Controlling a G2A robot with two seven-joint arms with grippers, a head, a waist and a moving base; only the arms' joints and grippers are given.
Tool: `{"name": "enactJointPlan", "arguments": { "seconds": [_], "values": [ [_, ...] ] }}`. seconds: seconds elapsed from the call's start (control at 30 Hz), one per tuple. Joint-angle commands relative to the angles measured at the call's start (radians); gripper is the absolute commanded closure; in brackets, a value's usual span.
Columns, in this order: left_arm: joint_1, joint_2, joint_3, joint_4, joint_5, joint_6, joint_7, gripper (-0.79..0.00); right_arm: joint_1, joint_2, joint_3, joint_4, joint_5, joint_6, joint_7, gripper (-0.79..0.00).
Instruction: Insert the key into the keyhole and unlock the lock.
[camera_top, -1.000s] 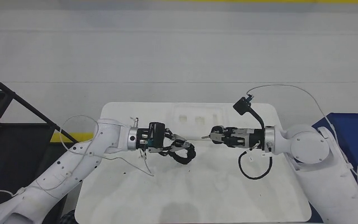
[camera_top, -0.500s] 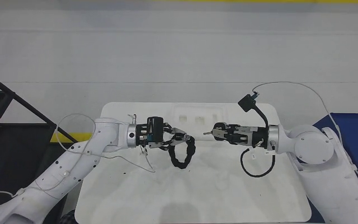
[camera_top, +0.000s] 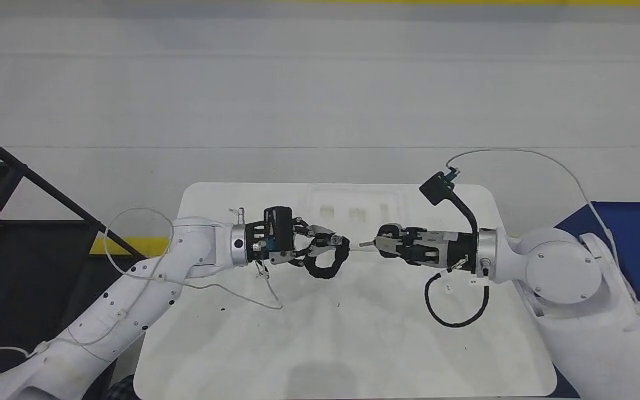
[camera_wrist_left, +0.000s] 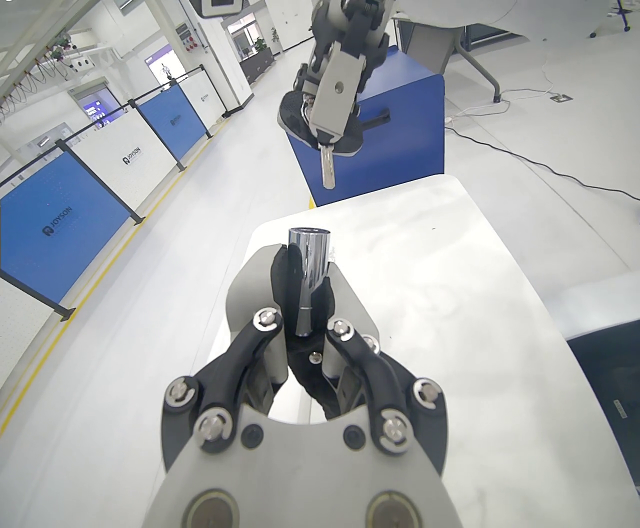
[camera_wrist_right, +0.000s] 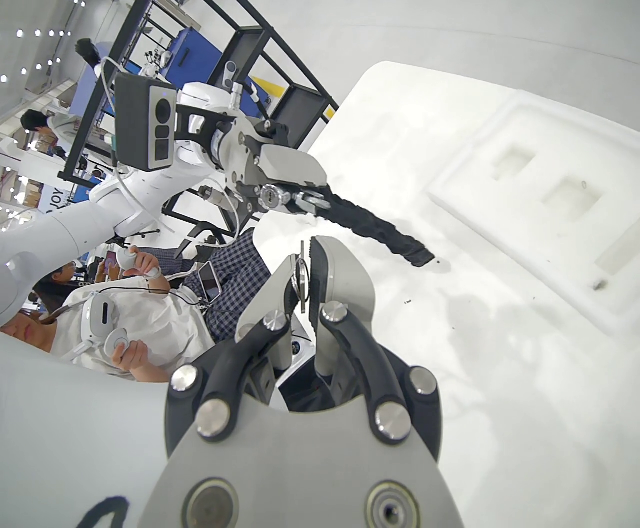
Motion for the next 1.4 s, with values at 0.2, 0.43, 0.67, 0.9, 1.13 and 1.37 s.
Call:
{"name": "enactJointPlan", "arguments": {
  "seconds": [0.2,0.43,0.67,0.9,1.13,1.37],
  "values": [
    [-0.034,-0.043,0.061,-0.026,0.010,0.039,-0.059,0.000,0.000,0.010,-0.009,-0.135,-0.098,0.103,0.032,0.000],
    [-0.060,-0.075,0.093,-0.004,0.041,0.061,-0.038,0.000,0.010,0.016,-0.008,-0.167,-0.148,0.156,0.048,0.000],
    [-0.057,-0.092,0.093,0.011,0.066,0.085,-0.023,0.000,0.002,0.020,-0.004,-0.180,-0.185,0.205,0.010,0.000],
    [-0.043,-0.101,0.080,0.013,0.082,0.087,-0.022,0.000,0.000,0.025,-0.012,-0.193,-0.216,0.220,0.027,0.000],
    [-0.029,-0.109,0.065,0.012,0.092,0.082,-0.023,0.000,0.002,0.027,-0.031,-0.184,-0.230,0.226,0.020,0.000],
    [-0.016,-0.114,0.048,0.008,0.105,0.076,-0.032,0.000,0.005,0.029,-0.040,-0.183,-0.243,0.236,0.010,0.000]
  ]
}}
